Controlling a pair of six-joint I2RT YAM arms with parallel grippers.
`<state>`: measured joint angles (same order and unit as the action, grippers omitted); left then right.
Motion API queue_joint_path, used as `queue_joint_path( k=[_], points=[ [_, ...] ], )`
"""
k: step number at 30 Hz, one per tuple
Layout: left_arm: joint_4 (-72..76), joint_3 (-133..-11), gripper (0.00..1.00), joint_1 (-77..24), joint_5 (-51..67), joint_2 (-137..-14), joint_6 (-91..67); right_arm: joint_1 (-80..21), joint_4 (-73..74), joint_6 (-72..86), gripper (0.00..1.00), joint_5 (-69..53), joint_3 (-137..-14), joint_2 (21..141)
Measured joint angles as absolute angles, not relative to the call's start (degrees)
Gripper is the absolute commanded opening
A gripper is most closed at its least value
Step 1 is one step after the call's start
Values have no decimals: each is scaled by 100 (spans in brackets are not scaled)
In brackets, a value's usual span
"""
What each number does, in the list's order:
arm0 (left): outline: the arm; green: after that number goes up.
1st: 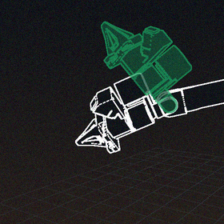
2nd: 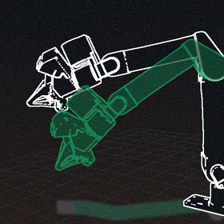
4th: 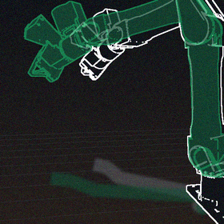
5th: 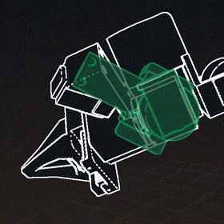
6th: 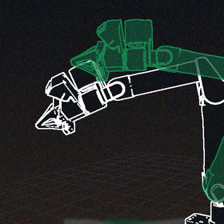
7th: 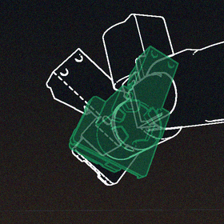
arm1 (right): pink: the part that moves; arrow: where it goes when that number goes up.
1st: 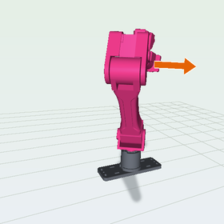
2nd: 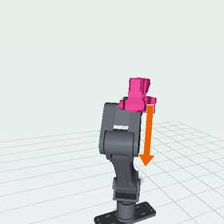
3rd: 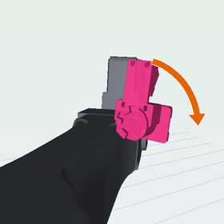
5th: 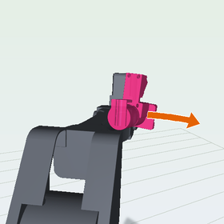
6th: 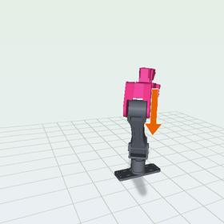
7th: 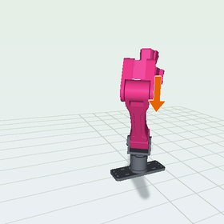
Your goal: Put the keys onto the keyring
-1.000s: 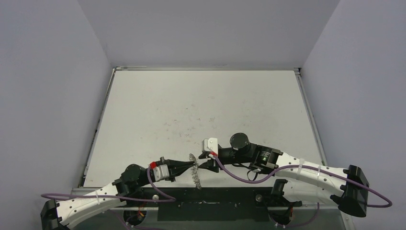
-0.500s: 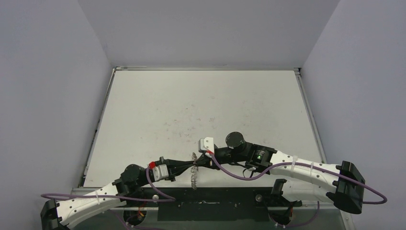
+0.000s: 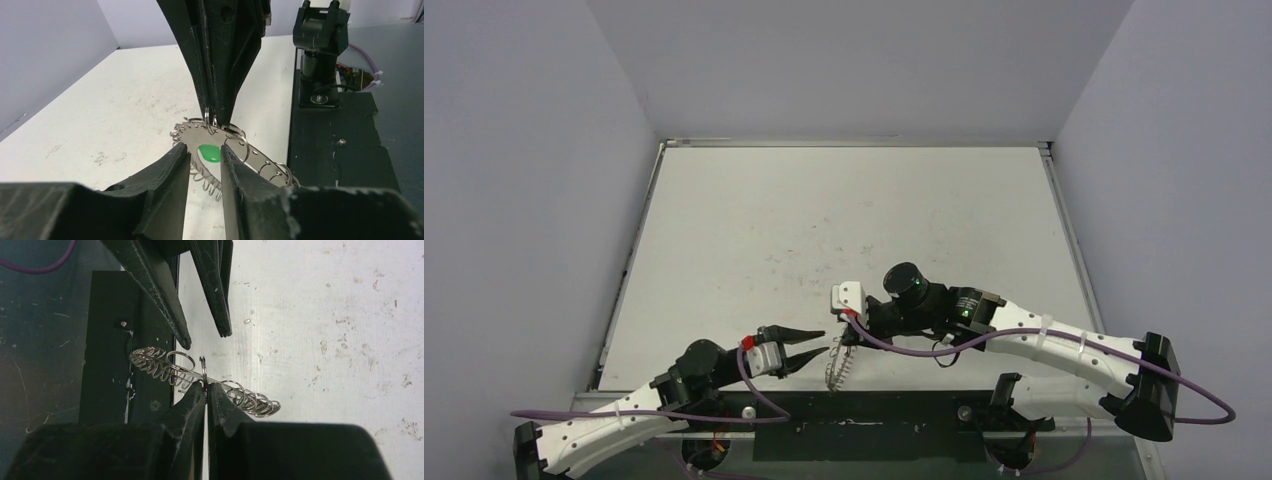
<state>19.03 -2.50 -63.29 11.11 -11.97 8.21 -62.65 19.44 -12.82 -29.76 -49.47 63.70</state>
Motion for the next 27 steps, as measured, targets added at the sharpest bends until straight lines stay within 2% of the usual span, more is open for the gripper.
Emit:
queue_joint_path(
  k=[7,14,21,27],
  points=[
    [523,-1063,33,-6329,1052,-1186,1157,-6265,3262,-1529,0,-2746,-5848,6904],
    [-104,-1466,33,-6329,1142,-1754,1400,-6265,4193,-1605,0,-2565,-6532,7516],
    [126,-1494,33,-6329,1264,-2550,1417,-6272,4515,-1553,0,-2598,-6753,7859],
    [1039,-1369,32,-6329,1317,-2958,1354,-6309,4512,-1461,0,-2641,-6753,7957]
  ],
)
